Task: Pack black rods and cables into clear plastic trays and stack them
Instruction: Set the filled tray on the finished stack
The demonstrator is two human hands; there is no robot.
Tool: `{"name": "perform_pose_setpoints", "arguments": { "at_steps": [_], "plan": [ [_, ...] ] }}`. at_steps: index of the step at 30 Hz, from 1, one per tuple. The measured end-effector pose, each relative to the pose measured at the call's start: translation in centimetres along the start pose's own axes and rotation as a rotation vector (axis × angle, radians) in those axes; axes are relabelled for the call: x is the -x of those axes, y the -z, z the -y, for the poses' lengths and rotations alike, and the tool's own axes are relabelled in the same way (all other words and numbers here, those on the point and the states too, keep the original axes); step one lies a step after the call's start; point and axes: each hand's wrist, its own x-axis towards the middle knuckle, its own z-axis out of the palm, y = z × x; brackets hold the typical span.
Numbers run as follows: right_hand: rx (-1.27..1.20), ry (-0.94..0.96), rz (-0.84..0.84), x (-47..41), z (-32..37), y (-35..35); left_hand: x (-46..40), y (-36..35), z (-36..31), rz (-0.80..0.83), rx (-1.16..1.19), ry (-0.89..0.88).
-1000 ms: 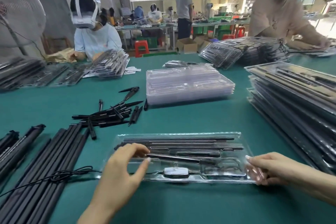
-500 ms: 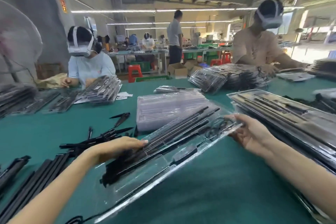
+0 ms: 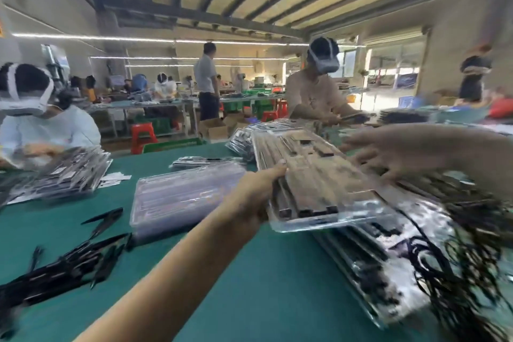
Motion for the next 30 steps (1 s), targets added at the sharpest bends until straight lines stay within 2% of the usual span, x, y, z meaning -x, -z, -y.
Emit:
{"name": "perform_pose_setpoints", "arguments": {
  "at_steps": [4,6,8,10,12,15,19,22,25,28,30],
  "plan": [
    [0.446,-0.017,-0.274,1.3,-0.9,4.5,-4.5,-6.9,0.8,-0.002,-0.038,0.027],
    [0.605,-0.068,-0.348,0.2,-2.4,6.0,-6.2,-9.5,2.0,-0.013,-0.236,0.035],
    [0.889,-0.101,-0.429,-1.4,-5.1,6.1,-7.1,-11.3,4.4,-0.191,-0.509,0.046],
    [1.108,-0.052,-0.527,-2.8,-8.8,5.1,-6.4,-12.3,6.7,-0.259,-0.614,0.126],
    [1.106,0.030,-0.608,-4.0,-11.9,4.8,-6.0,-13.0,8.5,-0.202,-0.478,0.108],
    [1.048,0.083,-0.644,-4.4,-12.1,5.4,-6.8,-12.8,8.9,-0.145,-0.303,0.115],
    [1.057,0.117,-0.632,-4.9,-9.7,5.2,-6.5,-12.0,8.3,-0.096,-0.241,0.143],
    [1.150,0.022,-0.658,-6.1,-8.1,3.4,-6.1,-11.0,8.6,-0.072,-0.227,0.123],
    [1.272,0.001,-0.674,-8.0,-5.6,-0.6,-6.1,-9.1,8.6,-0.095,-0.300,0.083],
    [1.369,0.203,-0.623,-11.0,-3.3,-6.0,-6.1,-4.6,9.1,-0.152,-0.484,-0.019],
    [1.362,0.371,-0.501,-13.5,-2.1,-9.9,-6.0,0.1,9.9,-0.233,-0.658,-0.062]
  ]
}}
